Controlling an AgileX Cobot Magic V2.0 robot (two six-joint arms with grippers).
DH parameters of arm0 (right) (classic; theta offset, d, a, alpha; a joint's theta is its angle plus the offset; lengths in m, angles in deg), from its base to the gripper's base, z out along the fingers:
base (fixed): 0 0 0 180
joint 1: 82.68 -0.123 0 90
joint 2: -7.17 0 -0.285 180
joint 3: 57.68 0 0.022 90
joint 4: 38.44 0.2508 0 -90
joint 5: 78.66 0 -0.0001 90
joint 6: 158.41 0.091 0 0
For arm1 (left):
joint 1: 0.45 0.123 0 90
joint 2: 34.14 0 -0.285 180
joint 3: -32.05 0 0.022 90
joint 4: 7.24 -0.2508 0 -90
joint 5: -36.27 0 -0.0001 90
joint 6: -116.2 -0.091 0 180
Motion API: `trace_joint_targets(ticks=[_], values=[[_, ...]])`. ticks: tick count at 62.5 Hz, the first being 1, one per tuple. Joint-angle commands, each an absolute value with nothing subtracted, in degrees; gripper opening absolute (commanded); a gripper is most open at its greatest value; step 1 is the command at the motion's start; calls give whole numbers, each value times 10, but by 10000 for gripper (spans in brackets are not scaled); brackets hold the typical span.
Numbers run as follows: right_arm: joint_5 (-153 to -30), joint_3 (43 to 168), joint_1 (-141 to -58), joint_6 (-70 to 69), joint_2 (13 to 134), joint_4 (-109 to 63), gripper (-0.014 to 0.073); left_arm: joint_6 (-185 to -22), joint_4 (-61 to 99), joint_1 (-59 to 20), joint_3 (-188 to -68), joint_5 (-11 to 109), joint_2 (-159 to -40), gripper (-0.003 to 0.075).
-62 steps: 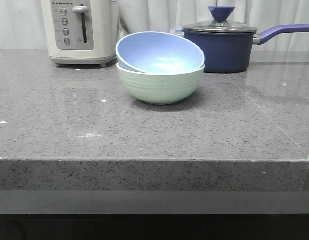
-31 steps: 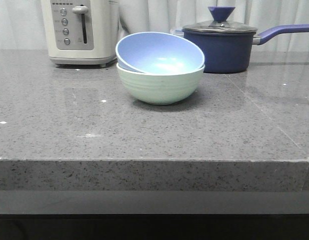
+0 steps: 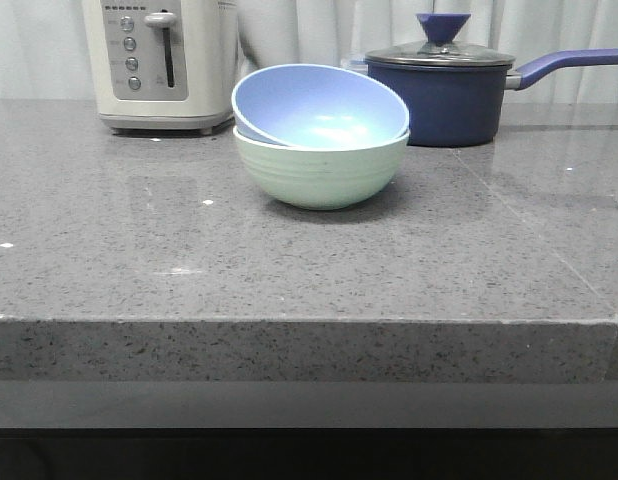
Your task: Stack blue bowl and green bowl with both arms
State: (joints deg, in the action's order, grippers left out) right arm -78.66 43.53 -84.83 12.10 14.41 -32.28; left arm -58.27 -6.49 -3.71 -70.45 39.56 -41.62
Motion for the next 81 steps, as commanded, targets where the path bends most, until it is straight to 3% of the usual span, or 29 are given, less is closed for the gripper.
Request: trace_joint_targets(ticks=[1,81], values=[[-735,445,-845,118,133,-327,-63,-581,-65,-36,-702,347,-406,-20],[-732,445,-845,166,133,-336,-63,-581,-65,-36,-702,347,-406,-20]])
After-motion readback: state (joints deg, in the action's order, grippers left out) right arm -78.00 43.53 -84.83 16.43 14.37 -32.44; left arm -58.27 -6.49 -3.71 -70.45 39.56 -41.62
